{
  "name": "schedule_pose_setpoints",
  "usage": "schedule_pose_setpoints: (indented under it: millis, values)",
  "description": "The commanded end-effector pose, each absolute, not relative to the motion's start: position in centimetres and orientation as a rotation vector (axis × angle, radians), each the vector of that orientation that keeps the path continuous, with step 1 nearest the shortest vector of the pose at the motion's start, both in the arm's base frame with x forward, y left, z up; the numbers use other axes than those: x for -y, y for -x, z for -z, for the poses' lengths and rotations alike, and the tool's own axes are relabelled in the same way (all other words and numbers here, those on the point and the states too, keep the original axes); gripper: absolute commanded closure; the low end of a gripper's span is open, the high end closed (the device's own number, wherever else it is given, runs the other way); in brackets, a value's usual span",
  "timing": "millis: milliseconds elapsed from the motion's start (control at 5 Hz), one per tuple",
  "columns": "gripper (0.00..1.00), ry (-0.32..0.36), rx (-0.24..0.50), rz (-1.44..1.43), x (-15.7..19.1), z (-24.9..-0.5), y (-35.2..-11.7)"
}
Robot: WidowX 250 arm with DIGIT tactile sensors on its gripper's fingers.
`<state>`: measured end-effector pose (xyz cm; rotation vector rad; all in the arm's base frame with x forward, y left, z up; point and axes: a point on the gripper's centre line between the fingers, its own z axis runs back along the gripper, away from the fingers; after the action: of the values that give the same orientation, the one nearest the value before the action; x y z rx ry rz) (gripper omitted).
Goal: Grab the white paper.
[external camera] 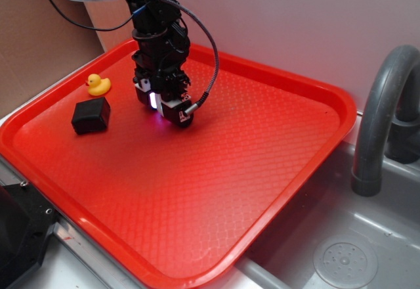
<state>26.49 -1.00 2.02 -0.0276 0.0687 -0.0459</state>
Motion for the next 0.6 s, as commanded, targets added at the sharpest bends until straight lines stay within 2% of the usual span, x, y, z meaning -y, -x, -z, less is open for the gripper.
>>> schedule_pose_setpoints:
  millis: [0, 200, 400]
  values:
    - [1.0, 0.006, -0.049, -0.088, 2.1, -7.1, -23.4]
    - [1.0, 0.039, 0.017, -0.134, 2.6, -11.9, -20.4]
    - [1.0, 0.06, 0.046, -0.145, 2.3, -16.8, -18.7]
